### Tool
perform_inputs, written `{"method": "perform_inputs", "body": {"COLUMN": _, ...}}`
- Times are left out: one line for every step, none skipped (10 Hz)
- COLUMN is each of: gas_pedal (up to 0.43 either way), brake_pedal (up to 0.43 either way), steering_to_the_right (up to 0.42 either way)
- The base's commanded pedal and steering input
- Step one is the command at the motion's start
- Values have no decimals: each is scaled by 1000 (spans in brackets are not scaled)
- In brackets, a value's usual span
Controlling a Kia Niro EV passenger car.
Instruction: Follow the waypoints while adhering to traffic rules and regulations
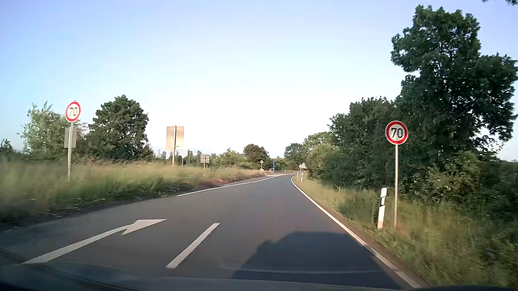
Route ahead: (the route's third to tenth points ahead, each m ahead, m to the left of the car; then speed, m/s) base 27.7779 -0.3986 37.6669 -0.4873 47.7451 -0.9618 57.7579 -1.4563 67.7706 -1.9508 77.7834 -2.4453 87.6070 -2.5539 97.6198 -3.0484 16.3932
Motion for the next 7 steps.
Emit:
{"method": "perform_inputs", "body": {"gas_pedal": 240, "brake_pedal": 12, "steering_to_the_right": 0}}
{"method": "perform_inputs", "body": {"gas_pedal": 240, "brake_pedal": 12, "steering_to_the_right": 0}}
{"method": "perform_inputs", "body": {"gas_pedal": 240, "brake_pedal": 12, "steering_to_the_right": 0}}
{"method": "perform_inputs", "body": {"gas_pedal": 228, "brake_pedal": 12, "steering_to_the_right": 0}}
{"method": "perform_inputs", "body": {"gas_pedal": 228, "brake_pedal": 12, "steering_to_the_right": 0}}
{"method": "perform_inputs", "body": {"gas_pedal": 228, "brake_pedal": 12, "steering_to_the_right": 0}}
{"method": "perform_inputs", "body": {"gas_pedal": 228, "brake_pedal": 12, "steering_to_the_right": 0}}
